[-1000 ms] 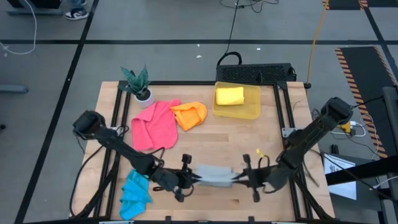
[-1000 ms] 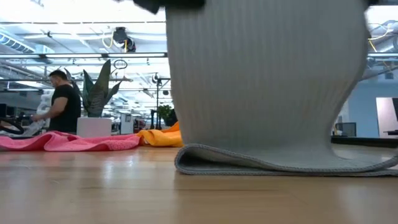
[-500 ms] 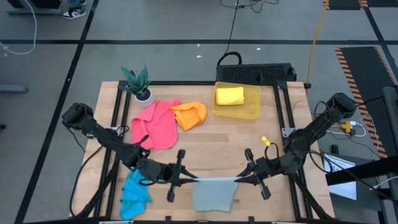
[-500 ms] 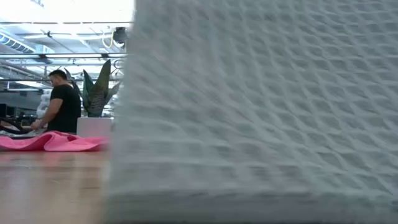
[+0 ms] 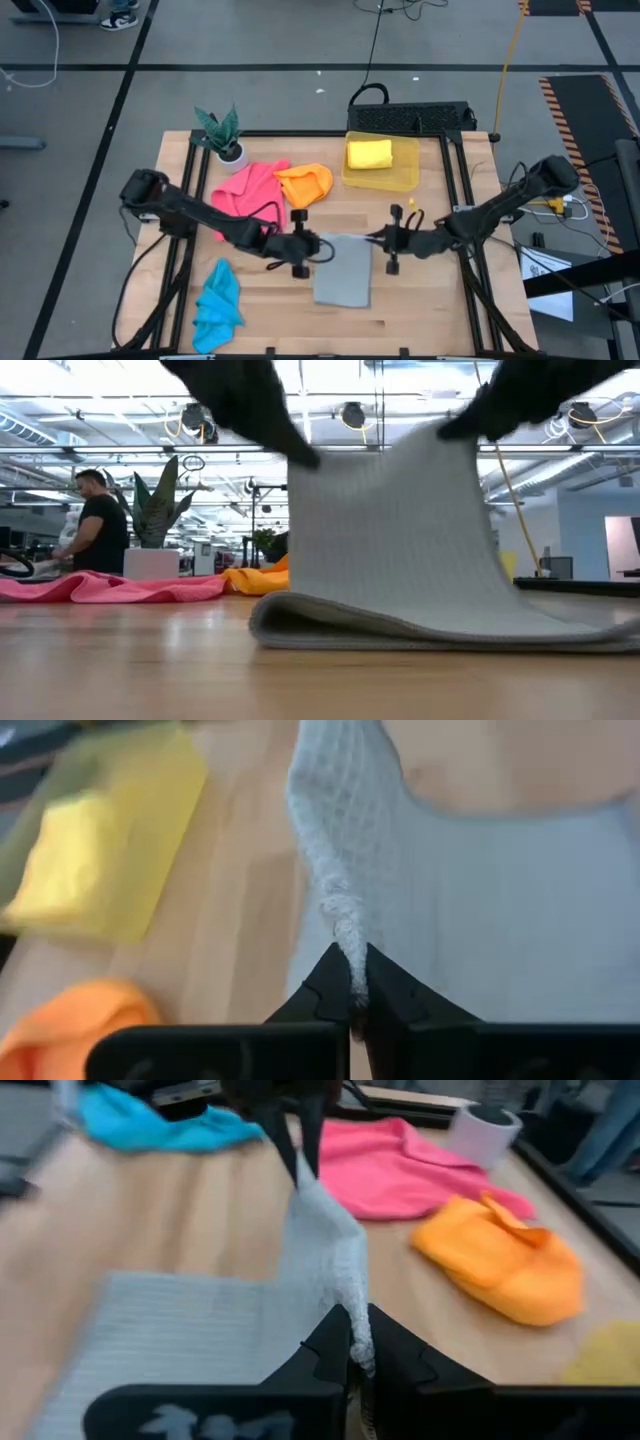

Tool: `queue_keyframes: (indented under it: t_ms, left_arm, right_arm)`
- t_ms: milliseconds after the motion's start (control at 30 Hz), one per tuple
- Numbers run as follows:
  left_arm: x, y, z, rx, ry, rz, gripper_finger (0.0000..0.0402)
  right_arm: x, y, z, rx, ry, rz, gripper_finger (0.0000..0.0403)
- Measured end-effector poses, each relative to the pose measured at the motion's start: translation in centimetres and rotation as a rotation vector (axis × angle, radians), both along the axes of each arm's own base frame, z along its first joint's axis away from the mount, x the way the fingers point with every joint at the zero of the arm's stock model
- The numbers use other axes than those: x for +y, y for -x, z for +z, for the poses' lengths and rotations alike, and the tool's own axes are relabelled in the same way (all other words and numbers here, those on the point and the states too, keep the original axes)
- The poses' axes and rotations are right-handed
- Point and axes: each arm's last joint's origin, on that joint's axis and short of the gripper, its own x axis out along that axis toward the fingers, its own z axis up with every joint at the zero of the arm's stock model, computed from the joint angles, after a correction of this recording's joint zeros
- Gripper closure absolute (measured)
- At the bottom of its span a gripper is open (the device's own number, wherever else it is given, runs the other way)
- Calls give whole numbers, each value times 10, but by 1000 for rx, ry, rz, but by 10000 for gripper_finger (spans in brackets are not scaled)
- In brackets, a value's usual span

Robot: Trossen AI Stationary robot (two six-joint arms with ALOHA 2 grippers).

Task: Fold microfiber towels
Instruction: Fold the gray kitchen towel

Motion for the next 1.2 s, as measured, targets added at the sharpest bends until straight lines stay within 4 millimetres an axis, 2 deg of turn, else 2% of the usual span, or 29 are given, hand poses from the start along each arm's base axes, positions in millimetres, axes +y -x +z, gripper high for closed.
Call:
queue_keyframes:
  t_ms: [133,233,400,500,633,900,1000,1200]
  left_arm:
    - [11,-10,-25,70,-91,44,386]
    - [10,-15,-36,85,-167,61,393]
    - [-5,-13,-41,88,-191,11,388]
    - [-18,-9,-39,78,-192,-31,394]
    - [-32,-3,-40,84,-194,-65,390]
    - [-42,3,-54,134,-155,-56,395]
    - [-48,5,-59,156,-138,-87,382]
    - [-57,2,-85,232,-36,-159,369]
  right_arm:
    - [-15,7,-27,-34,60,-4,392]
    - [-21,17,-45,-47,106,13,392]
    - [-18,27,-57,-91,52,195,392]
    - [-15,30,-60,-85,34,234,392]
    - [-11,26,-69,-72,27,249,392]
    - [-1,11,-92,-38,23,322,392]
    - [1,7,-100,-16,27,328,392]
    - [2,7,-112,47,32,331,387]
